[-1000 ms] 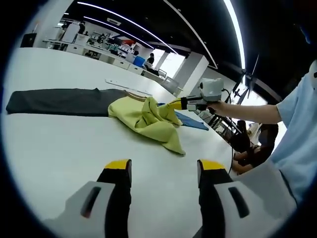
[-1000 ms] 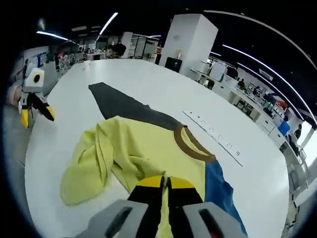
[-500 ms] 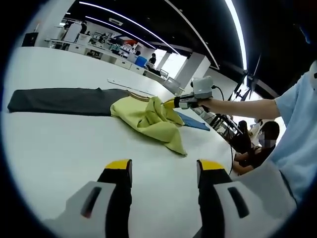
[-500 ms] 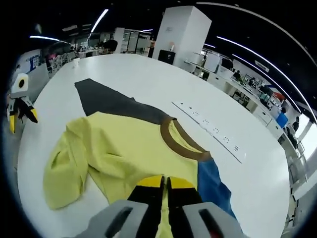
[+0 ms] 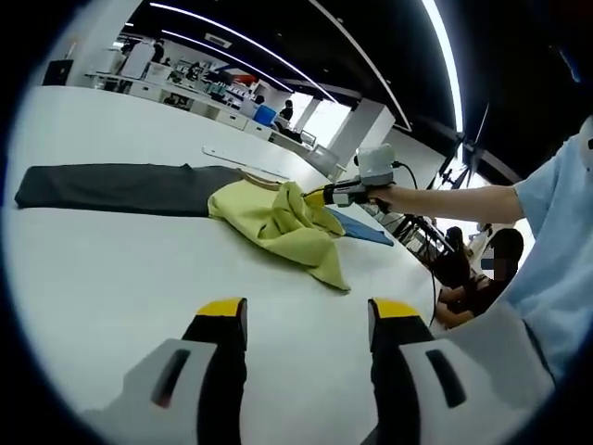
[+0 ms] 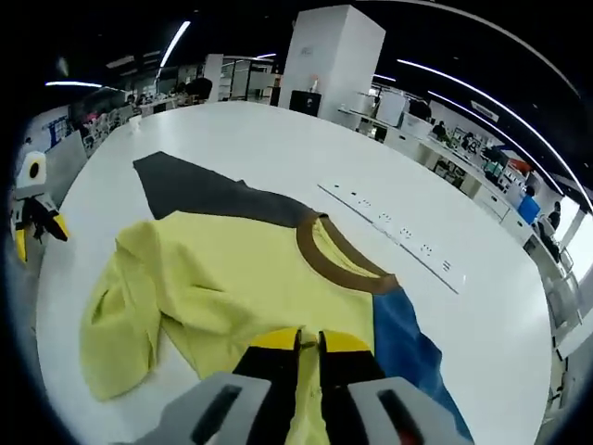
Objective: Fold the garment on the visible template until the final outline fits inside the template.
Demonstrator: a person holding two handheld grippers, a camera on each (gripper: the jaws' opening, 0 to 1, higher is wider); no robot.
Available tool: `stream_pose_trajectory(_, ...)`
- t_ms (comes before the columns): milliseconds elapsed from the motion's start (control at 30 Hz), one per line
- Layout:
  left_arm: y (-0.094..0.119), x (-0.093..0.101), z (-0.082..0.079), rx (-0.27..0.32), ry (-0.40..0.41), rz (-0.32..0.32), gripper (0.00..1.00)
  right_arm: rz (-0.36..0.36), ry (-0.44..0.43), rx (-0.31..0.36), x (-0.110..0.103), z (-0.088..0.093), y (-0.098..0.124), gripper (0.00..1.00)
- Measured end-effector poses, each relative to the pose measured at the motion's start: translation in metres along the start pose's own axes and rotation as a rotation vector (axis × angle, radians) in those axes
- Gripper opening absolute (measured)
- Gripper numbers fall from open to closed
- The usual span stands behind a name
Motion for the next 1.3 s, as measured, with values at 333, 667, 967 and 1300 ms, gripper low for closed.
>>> stream_pose_trajectory(333,-0.002,0.002,0.000,-0.003,-0.003,0.009,0.50,-0.004,-0.036,0.024,-0.002,0.011,0.013,0.31)
stream_pose_trajectory(667,-0.002,0.002,0.000,-0.010,-0.005,0.014,0.50,-0.017,-0.074,0.071,-0.002,0.011,0.019,0.59)
stream_pose_trajectory(967,-0.002,0.003,0.001,-0.013,-0.006,0.021,0.50,-0.027,-0.073,0.092,-0.007,0.015,0.028,0.62)
stream_pose_trajectory(1300,-0.003,0.005,0.001,-0.019,-0.018,0.022,0.49,-0.035,-0.038,0.077,-0.018,0.024,0.037,0.49)
Point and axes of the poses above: the point that each gripper's makers call its tool centre point, and the gripper's own axes: y roughly backward along the fingers, x roughly to its right, z roughly out of its underside, the point moved 10 cm from there along y, roughly backward along the fingers, and after that the axes turned 8 degrees about -x, right-handed, at the moved point
